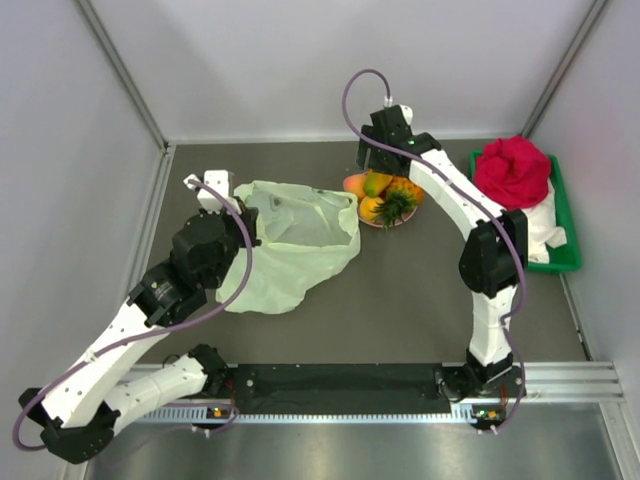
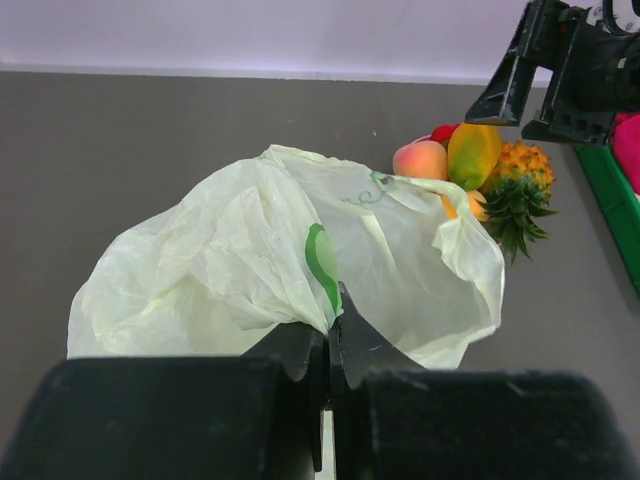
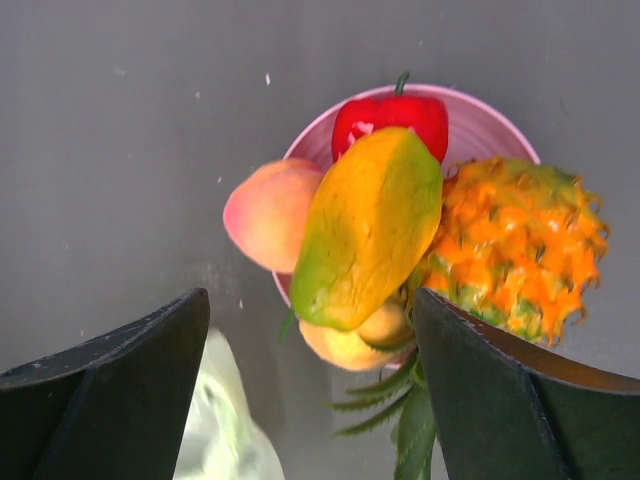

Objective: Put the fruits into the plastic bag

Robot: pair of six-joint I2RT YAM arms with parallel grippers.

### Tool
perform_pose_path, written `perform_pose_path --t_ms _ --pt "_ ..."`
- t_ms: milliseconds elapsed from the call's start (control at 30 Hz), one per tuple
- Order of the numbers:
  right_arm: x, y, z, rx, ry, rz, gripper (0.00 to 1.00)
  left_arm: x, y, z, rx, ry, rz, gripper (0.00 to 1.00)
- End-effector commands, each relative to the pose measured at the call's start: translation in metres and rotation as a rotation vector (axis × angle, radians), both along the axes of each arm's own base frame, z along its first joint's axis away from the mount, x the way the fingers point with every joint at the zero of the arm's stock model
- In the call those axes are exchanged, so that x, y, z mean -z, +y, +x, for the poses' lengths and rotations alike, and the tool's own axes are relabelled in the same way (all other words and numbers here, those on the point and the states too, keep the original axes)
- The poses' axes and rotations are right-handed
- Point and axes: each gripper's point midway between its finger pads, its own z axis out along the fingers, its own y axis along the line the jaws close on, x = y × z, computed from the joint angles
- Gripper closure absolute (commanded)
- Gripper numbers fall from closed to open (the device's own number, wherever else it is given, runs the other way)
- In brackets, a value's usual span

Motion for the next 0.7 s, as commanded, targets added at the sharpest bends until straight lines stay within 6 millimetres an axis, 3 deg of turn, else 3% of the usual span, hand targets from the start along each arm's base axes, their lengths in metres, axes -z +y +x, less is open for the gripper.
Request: perform_pose_path --t_ms 0,267,467,667 --pt "-0.025 -0.015 0.023 0.076 -0.069 -0.024 0.18 -0.026 -0.008 0.005 0.021 -0.061 -0.056 1.00" --pt "0.002 -0.036 0.037 0.126 -0.025 -0.048 0.18 -0.022 -0.017 0.008 0.039 -0.048 -0.085 1.00" --pt "0.005 -0.037 0.049 0.104 -0.023 -0.059 0.18 -0.020 -0.029 0.015 0.076 -0.034 -0.036 1.00" --pt "0.023 -0.032 0.050 0.094 0.015 -0.055 0.19 -0.019 -0.040 0.021 0.100 -0.028 -0.040 1.00"
